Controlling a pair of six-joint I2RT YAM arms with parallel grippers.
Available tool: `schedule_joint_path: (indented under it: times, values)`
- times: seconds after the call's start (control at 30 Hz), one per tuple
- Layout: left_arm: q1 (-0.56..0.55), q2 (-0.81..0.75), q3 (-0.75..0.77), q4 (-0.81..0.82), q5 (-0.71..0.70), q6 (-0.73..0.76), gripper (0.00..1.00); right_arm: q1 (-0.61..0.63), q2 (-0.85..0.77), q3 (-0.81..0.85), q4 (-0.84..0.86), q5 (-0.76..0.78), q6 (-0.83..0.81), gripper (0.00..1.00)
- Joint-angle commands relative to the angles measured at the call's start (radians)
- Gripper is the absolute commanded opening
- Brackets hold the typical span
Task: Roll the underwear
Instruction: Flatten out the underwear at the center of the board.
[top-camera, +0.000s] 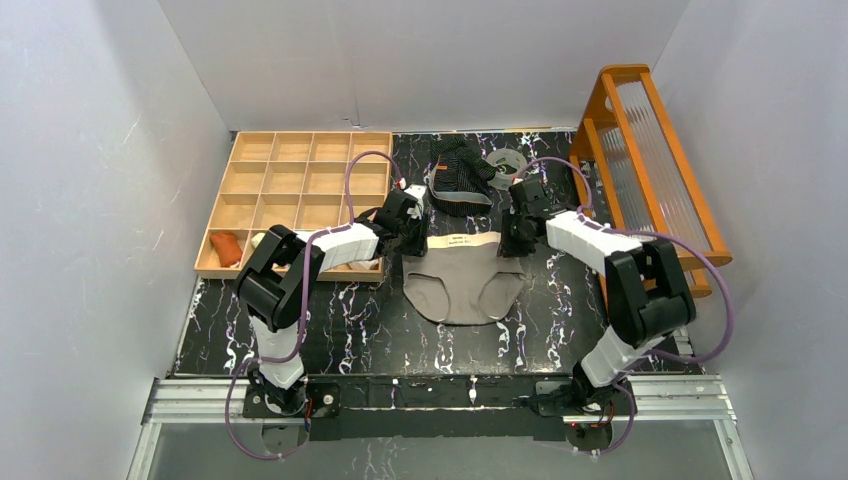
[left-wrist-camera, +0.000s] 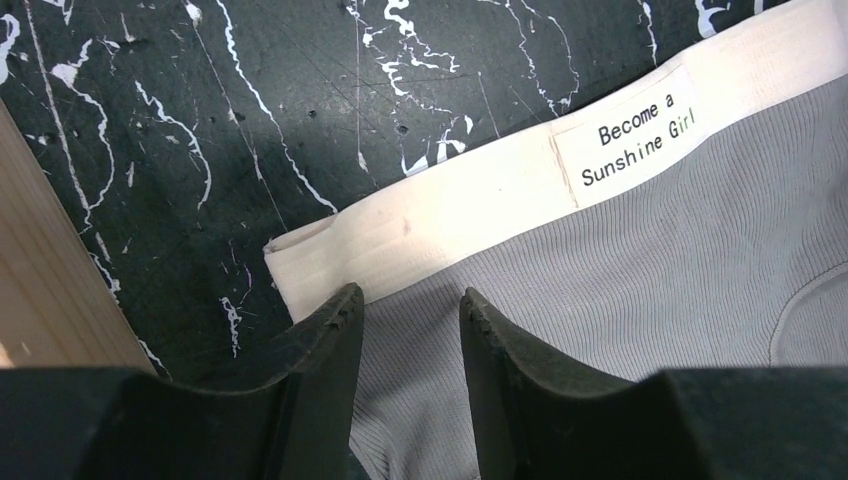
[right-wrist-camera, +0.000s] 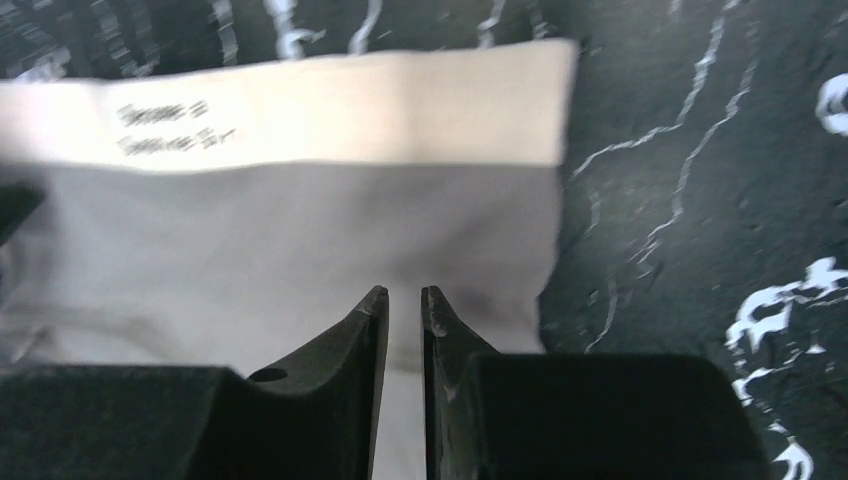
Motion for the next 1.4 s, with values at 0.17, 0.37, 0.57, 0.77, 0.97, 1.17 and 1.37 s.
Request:
schedule_joint_path:
  times: [0.17, 0.37, 0.57, 0.77, 0.97, 1.17, 1.37]
  values:
    - [0.007, -0.04, -0.002, -0.092, -0.048, 0.042, 0.4, -0.023, 0.178, 0.109, -0.129, 0.342, 0.03, 0.27]
    - [0.008, -0.042, 0.037, -0.077, 0.004, 0.026, 0.43, -0.025, 0.138, 0.091, -0.13, 0.301, 0.032, 0.26]
    - [0.008, -0.095, 0.112, -0.072, 0.149, 0.036, 0.5, -0.024, 0.044, 0.142, -0.104, 0.145, -0.011, 0.29]
    - [0.016, -0.139, 0.106, -0.103, 0.072, 0.072, 0.55, -0.026, 0.033, 0.159, -0.063, 0.067, -0.035, 0.31]
    - [0.03, -0.034, 0.139, -0.122, 0.073, 0.085, 0.48, -0.04, 0.12, 0.189, -0.004, 0.027, -0.015, 0.3]
    - [0.036, 0.06, 0.2, -0.156, 0.078, 0.118, 0.43, -0.048, 0.197, 0.225, 0.026, 0.026, -0.024, 0.29]
    - [0.039, 0.115, 0.194, -0.203, -0.031, 0.132, 0.39, -0.048, 0.27, 0.258, -0.061, 0.188, -0.027, 0.28]
